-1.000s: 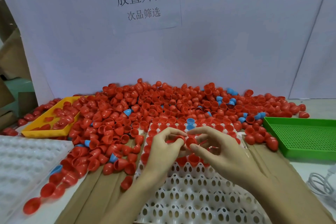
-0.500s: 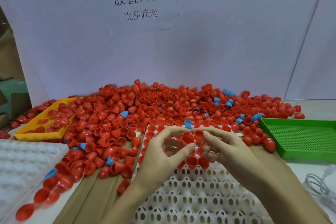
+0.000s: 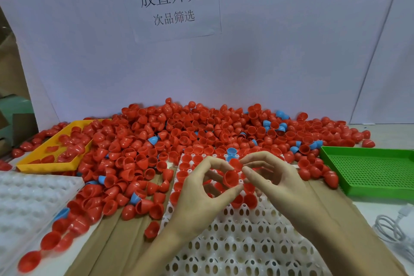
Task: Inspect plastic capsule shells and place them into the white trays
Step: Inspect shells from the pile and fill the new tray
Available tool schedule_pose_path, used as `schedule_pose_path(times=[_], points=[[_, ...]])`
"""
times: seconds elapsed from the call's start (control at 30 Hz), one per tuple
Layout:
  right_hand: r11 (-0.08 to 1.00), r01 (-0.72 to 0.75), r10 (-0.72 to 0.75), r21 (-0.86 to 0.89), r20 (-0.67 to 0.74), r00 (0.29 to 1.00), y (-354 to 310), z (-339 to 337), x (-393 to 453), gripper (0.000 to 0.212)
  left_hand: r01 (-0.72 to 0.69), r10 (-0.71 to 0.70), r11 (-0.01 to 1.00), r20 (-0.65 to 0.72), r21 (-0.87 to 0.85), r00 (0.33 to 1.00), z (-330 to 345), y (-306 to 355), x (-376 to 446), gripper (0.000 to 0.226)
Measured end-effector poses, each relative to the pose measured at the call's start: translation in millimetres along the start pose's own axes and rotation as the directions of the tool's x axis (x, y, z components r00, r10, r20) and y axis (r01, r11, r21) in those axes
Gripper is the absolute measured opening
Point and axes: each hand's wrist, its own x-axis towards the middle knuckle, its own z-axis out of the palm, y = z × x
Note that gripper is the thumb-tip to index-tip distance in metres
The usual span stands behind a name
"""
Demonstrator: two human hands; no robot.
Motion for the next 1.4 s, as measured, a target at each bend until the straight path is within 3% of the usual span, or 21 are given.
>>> schedule_pose_path(times=[0.1,0.27,0.53,0.63,0.73,0.8,0.87,1.03,1.2,1.4], points=[[0.989,0.096,-0.1,-0.109,-0.034,0.994,0.8,-5.2,2.1,0.011,0.017,-0.013,0.999,0.074,-0.052,0.997,-4.7,0.0,2.9,0.029],[0.973,0.148,-0.123,-0.179,0.144,0.982,5.6,-11.1,3.6,0.026,0.091,-0.062,0.981,0.166,-0.173,0.984,-7.9,-0.7,4.3,0.038],[0.948,0.154,-0.12,-0.278,0.135,0.984,13.9,-10.9,4.8,0.024,0.153,-0.138,0.964,0.081,-0.218,0.987,-6.1,-8.9,9.1,0.056],[0.908,0.08,-0.048,-0.411,0.088,0.995,18.6,-30.5,9.8,0.022,0.112,-0.113,0.992,-0.005,-0.056,0.994,-13.0,-13.2,12.5,0.034],[0.846,0.001,0.043,-0.533,0.071,0.997,23.8,-50.1,12.1,0.016,-0.002,0.025,0.944,-0.065,0.329,0.998,-20.2,-24.0,14.1,0.019],[0.82,-0.026,0.099,-0.572,0.097,0.99,25.3,-57.8,11.6,0.012,-0.075,0.099,0.813,-0.01,0.577,0.995,-24.2,-30.1,14.5,0.025],[0.805,-0.026,0.122,-0.593,0.123,0.985,26.4,-60.1,10.4,0.01,-0.109,0.081,0.734,0.074,0.67,0.994,-26.6,-34.1,14.8,0.034],[0.807,-0.028,0.142,-0.59,0.147,0.979,24.4,-54.2,9.8,0.01,-0.256,0.086,0.707,0.278,0.66,0.957,-24.7,-28.6,12.3,0.045],[0.771,-0.023,0.147,-0.636,0.144,0.979,18.4,-50.6,8.3,0.007,-0.433,0.04,0.676,0.558,0.596,0.829,-11.2,-21.7,3.8,0.053],[0.752,-0.001,0.123,-0.659,0.139,0.983,13.1,-46.7,6.8,0.008,-0.435,-0.03,0.679,0.615,0.592,0.788,-3.3,-21.3,-2.4,0.06]])
